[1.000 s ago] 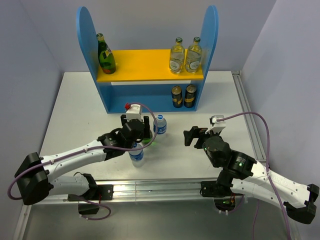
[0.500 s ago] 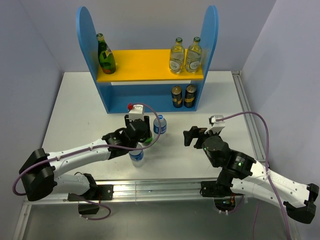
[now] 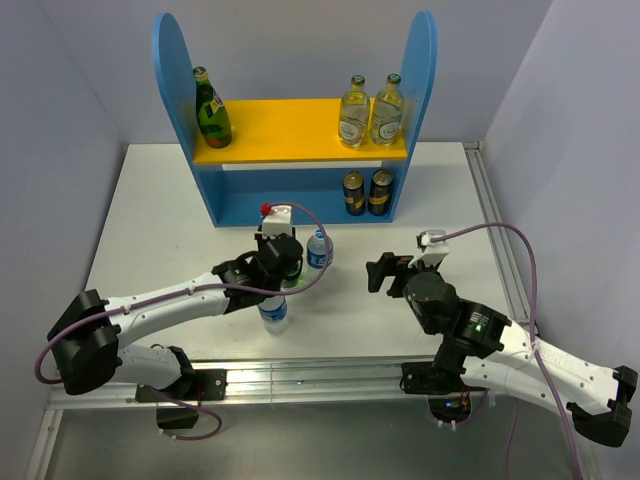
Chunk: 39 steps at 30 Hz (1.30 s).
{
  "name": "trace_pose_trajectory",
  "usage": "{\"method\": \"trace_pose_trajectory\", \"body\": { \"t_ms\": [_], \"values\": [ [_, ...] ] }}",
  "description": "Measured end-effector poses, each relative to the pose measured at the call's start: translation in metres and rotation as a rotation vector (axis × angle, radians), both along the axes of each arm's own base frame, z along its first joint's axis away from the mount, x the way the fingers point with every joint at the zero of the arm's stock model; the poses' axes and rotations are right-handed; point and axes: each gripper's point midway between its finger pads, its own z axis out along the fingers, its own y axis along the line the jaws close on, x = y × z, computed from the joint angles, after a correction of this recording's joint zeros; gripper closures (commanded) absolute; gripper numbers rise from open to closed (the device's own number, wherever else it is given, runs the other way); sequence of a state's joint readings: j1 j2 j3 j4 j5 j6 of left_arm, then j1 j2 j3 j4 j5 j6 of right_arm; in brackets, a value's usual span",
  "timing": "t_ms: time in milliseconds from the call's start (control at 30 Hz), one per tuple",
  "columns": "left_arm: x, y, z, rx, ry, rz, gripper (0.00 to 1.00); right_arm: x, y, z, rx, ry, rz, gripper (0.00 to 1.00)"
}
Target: Place and organize the beverage onto the shelf
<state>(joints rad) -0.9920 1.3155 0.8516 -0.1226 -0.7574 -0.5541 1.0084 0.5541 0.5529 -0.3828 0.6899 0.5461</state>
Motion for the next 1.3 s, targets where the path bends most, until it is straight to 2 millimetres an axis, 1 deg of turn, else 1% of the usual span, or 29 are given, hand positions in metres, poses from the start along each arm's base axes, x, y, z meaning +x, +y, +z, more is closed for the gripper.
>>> {"method": "trace_pose_trajectory", "body": {
  "t_ms": [233, 300, 367, 400, 433, 533, 633, 733, 833, 900, 933, 1000, 1067, 1133, 1233, 1300],
  "values": [
    [-0.004, 0.007, 0.003, 0.063, 0.035, -0.004, 1.0, 0.0, 0.0, 0.0, 0.0, 0.0, 0.0, 0.03],
    [-0.005, 0.009, 0.01, 0.084, 0.04, -0.007, 1.0, 0.0, 0.0, 0.0, 0.0, 0.0, 0.0, 0.03],
    [-0.005, 0.01, 0.022, 0.094, 0.032, -0.011, 1.0, 0.0, 0.0, 0.0, 0.0, 0.0, 0.0, 0.03],
    [-0.003, 0.01, 0.034, 0.092, 0.017, -0.012, 1.0, 0.0, 0.0, 0.0, 0.0, 0.0, 0.0, 0.03],
    [-0.002, 0.009, 0.039, 0.09, 0.008, -0.013, 1.0, 0.0, 0.0, 0.0, 0.001, 0.0, 0.0, 0.03],
    [0.004, 0.005, 0.071, 0.075, -0.035, -0.017, 1.0, 0.0, 0.0, 0.0, 0.001, 0.0, 0.0, 0.03],
    [0.011, 0.003, 0.108, 0.051, -0.084, -0.02, 1.0, 0.0, 0.0, 0.0, 0.001, -0.001, 0.0, 0.03],
    [0.019, 0.005, 0.151, 0.02, -0.137, -0.014, 1.0, 0.0, 0.0, 0.001, 0.004, -0.003, 0.0, 0.03],
    [0.036, 0.011, 0.201, -0.013, -0.194, 0.01, 1.0, 0.0, -0.001, 0.002, 0.01, -0.006, 0.0, 0.03],
    [0.048, 0.014, 0.229, -0.035, -0.231, 0.026, 1.0, -0.001, -0.001, 0.003, 0.012, -0.007, 0.0, 0.03],
    [0.055, 0.017, 0.244, -0.045, -0.249, 0.039, 1.0, -0.001, -0.001, 0.003, 0.012, -0.007, 0.0, 0.03],
    [0.068, 0.022, 0.265, -0.047, -0.276, 0.057, 1.0, -0.001, -0.001, 0.003, 0.012, -0.008, 0.0, 0.04],
    [0.08, 0.027, 0.284, -0.047, -0.3, 0.078, 1.0, -0.001, -0.001, 0.004, 0.015, -0.009, 0.0, 0.04],
    [0.092, 0.031, 0.296, -0.045, -0.32, 0.097, 1.0, -0.001, -0.002, 0.005, 0.02, -0.012, 0.0, 0.04],
    [0.106, 0.034, 0.305, -0.024, -0.335, 0.116, 1.0, -0.001, -0.002, 0.006, 0.026, -0.016, 0.0, 0.04],
    [0.116, 0.035, 0.304, -0.007, -0.335, 0.12, 1.0, -0.001, -0.002, 0.006, 0.026, -0.016, 0.0, 0.04]
  ]
}}
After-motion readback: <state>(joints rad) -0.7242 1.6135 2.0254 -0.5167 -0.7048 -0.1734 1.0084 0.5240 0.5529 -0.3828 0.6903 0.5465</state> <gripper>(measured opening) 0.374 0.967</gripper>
